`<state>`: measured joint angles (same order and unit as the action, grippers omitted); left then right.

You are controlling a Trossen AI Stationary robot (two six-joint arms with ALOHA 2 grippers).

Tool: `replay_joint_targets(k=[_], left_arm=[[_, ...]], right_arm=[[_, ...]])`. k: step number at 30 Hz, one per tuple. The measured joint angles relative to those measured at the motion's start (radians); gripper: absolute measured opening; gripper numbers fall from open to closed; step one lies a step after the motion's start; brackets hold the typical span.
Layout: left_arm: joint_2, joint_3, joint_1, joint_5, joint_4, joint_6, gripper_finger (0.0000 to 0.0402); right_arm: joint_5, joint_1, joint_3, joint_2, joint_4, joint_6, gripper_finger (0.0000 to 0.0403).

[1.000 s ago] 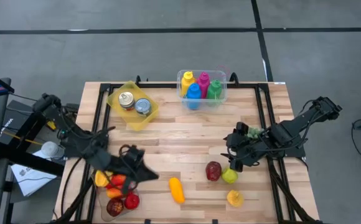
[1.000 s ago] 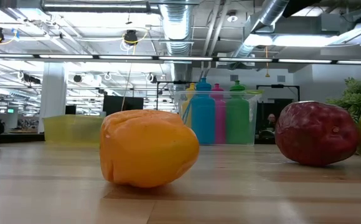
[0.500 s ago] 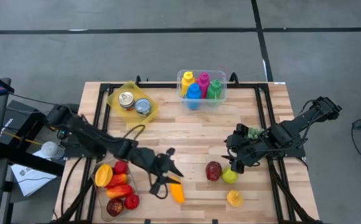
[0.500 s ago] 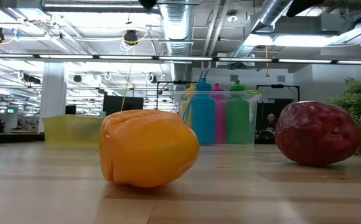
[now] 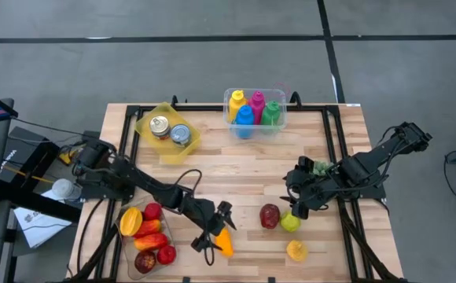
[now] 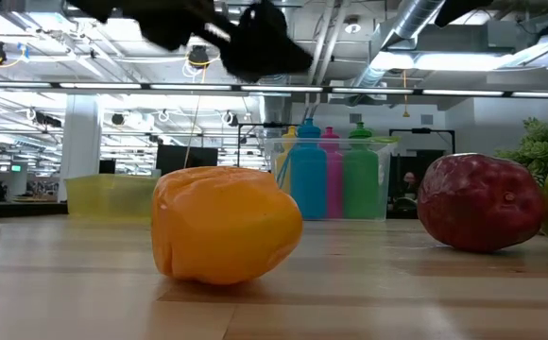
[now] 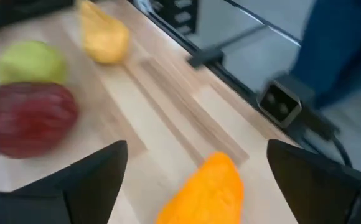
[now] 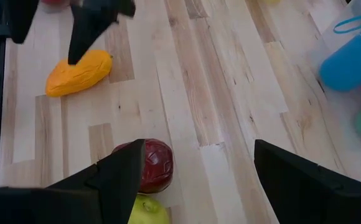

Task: Pick & Place Food Item
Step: Put the yellow mango into the transparent bin

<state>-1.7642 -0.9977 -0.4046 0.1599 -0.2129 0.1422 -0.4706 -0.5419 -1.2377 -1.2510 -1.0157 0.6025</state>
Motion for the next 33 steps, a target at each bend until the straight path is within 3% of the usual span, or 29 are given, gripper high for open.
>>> replay_joint_targets(k=[4,14,22,33], left_arm=[[-0.063,0.000,0.000,0.075,-0.012,0.061,0.0371],[-0.205,0.000,0.026,0.078,-0.114,0.063,0.0354],[-0.229,0.000,0.026,0.118,-0.107,0.063,0.0349],[-0.228,0.001,0.029,0.088,0.007,0.138,0.0253]], right_arm=[[0.000,0.000,0.000,0.000,-0.001,0.000,0.0292],[0.000,0.000,0.000,0.000,-0.002,0.000,0.0292],[-0.001,0.000,0.000,0.000,-0.008,-0.004,0.0292],[-0.001,0.001,0.000,0.000,-0.025,-0.004,0.0292]])
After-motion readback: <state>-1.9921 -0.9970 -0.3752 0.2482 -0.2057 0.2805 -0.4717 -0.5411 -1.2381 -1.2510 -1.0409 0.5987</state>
